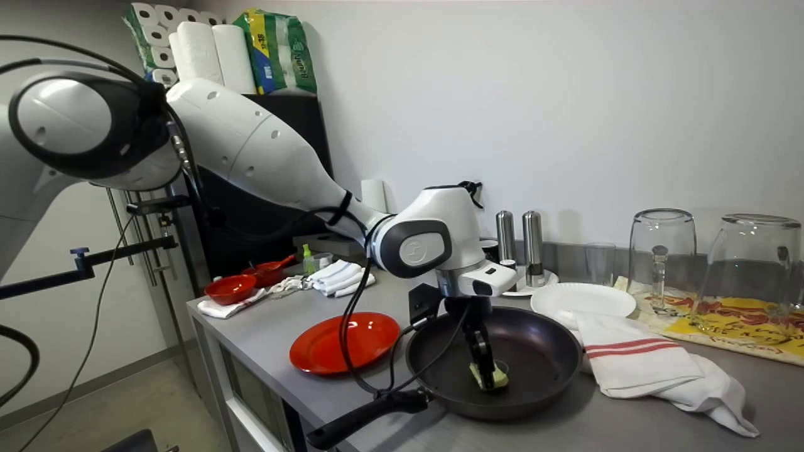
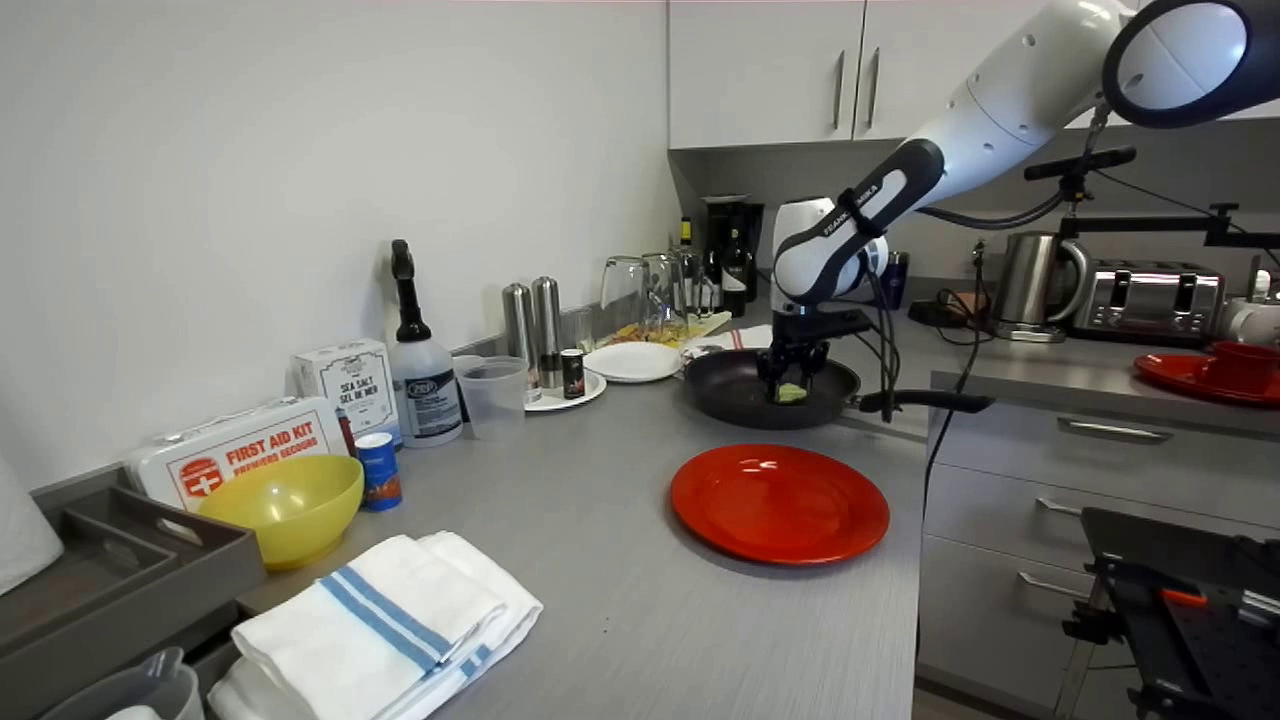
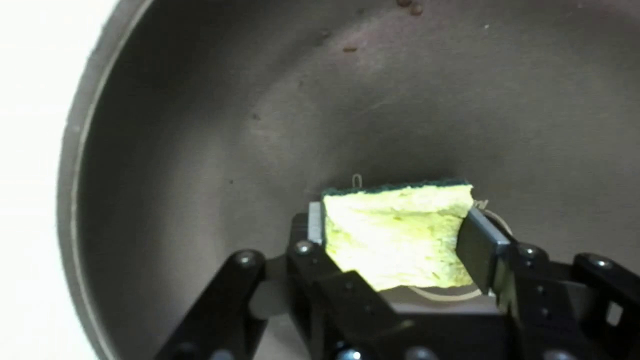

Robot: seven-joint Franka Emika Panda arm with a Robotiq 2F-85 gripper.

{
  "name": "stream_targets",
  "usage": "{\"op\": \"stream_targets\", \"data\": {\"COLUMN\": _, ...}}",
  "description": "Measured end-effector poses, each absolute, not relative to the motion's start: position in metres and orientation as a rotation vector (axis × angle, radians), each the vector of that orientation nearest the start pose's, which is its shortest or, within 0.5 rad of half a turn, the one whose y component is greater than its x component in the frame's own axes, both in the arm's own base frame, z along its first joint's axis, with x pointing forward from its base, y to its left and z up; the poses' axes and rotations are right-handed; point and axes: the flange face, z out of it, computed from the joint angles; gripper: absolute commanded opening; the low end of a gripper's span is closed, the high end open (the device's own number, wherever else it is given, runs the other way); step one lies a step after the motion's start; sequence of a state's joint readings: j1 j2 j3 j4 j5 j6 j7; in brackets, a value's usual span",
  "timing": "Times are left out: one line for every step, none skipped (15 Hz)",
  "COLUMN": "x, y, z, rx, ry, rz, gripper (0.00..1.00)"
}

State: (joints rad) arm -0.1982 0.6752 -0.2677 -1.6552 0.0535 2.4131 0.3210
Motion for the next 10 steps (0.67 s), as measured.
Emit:
{"op": "stream_targets", "data": {"x": 0.631, "y": -0.29, "z": 0.237, "rx": -3.085, "ry": 1.215, "rz": -0.2, "gripper": 0.39}}
{"op": "stream_targets", "data": {"x": 0.63, "y": -0.29, "z": 0.236, "rx": -3.132, "ry": 1.217, "rz": -0.248, "gripper": 0.39}}
{"op": "stream_targets", "data": {"x": 0.629, "y": -0.29, "z": 0.235, "rx": -3.174, "ry": 1.218, "rz": -0.296, "gripper": 0.39}}
{"op": "stream_targets", "data": {"x": 0.628, "y": -0.291, "z": 0.234, "rx": -3.218, "ry": 1.217, "rz": -0.348, "gripper": 0.39}}
{"op": "stream_targets", "data": {"x": 0.626, "y": -0.293, "z": 0.232, "rx": -3.26, "ry": 1.215, "rz": -0.399, "gripper": 0.39}}
{"op": "stream_targets", "data": {"x": 0.624, "y": -0.295, "z": 0.23, "rx": -3.3, "ry": 1.216, "rz": -0.448, "gripper": 0.39}}
{"op": "stream_targets", "data": {"x": 0.622, "y": -0.298, "z": 0.229, "rx": -3.341, "ry": 1.224, "rz": -0.494, "gripper": 0.39}}
{"op": "stream_targets", "data": {"x": 0.621, "y": -0.299, "z": 0.226, "rx": -3.364, "ry": 1.247, "rz": -0.512, "gripper": 0.39}}
{"op": "stream_targets", "data": {"x": 0.619, "y": -0.298, "z": 0.223, "rx": -3.371, "ry": 1.266, "rz": -0.508, "gripper": 0.39}}
{"op": "stream_targets", "data": {"x": 0.619, "y": -0.297, "z": 0.223, "rx": -3.365, "ry": 1.278, "rz": -0.498, "gripper": 0.39}}
